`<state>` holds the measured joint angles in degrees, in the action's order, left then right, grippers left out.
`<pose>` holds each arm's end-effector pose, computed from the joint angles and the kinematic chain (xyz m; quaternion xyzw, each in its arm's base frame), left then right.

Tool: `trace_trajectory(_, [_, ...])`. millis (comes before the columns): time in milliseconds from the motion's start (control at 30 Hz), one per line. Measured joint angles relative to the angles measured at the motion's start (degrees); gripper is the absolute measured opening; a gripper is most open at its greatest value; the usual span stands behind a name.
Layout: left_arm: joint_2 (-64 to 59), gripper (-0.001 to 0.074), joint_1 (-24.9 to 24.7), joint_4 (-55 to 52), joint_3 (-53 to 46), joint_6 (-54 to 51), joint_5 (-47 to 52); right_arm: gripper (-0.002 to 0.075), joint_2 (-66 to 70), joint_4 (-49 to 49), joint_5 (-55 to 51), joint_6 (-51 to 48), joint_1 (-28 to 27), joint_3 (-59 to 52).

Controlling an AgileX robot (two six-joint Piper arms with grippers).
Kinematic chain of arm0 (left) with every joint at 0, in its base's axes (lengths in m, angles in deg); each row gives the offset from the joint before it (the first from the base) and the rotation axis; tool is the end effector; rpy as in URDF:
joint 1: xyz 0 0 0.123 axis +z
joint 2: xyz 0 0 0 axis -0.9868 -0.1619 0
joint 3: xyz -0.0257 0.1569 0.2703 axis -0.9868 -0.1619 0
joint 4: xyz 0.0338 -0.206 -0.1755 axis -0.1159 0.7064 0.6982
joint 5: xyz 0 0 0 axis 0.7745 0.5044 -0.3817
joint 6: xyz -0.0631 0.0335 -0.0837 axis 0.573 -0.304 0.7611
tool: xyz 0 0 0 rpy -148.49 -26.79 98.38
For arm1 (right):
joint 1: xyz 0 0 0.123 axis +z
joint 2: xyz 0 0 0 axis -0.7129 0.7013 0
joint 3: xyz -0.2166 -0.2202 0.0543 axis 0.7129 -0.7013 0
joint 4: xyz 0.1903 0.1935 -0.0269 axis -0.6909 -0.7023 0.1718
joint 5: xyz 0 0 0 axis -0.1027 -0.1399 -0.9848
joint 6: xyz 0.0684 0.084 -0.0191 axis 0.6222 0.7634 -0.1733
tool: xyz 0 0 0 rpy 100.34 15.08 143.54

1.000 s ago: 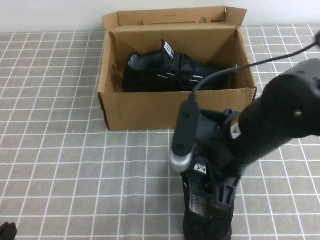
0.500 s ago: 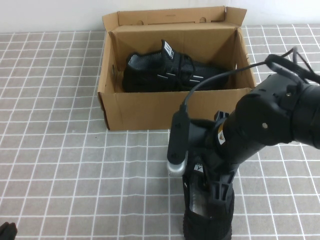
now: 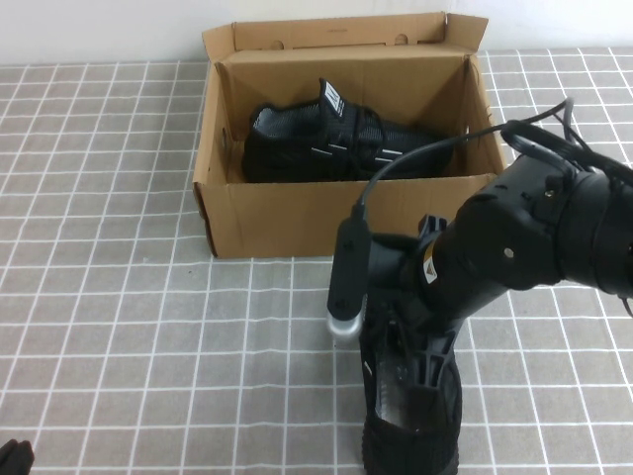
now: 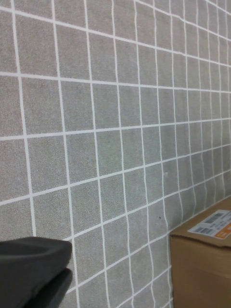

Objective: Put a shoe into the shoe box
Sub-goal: Pick up the shoe from the table

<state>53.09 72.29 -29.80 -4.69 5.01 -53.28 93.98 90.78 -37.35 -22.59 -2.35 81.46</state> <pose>0.0619 -0.0109 0.1635 0.0828 0.8053 -0.0357 0.5860 0.2802 0.2584 0.2426 -0.6393 0.7378 -0.0050 0.2166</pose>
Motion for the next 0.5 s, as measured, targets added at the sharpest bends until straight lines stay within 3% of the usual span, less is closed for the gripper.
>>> trace_trajectory(367, [0.0, -0.0001, 0.0, 0.0, 0.0, 0.0, 0.0, 0.0231, 0.7, 1.4, -0.9, 1.3, -0.1, 0.0])
trace_trajectory(500, [0.0, -0.0001, 0.0, 0.0, 0.0, 0.0, 0.0, 0.0108, 0.7, 1.6, -2.5, 2.4, -0.1, 0.1])
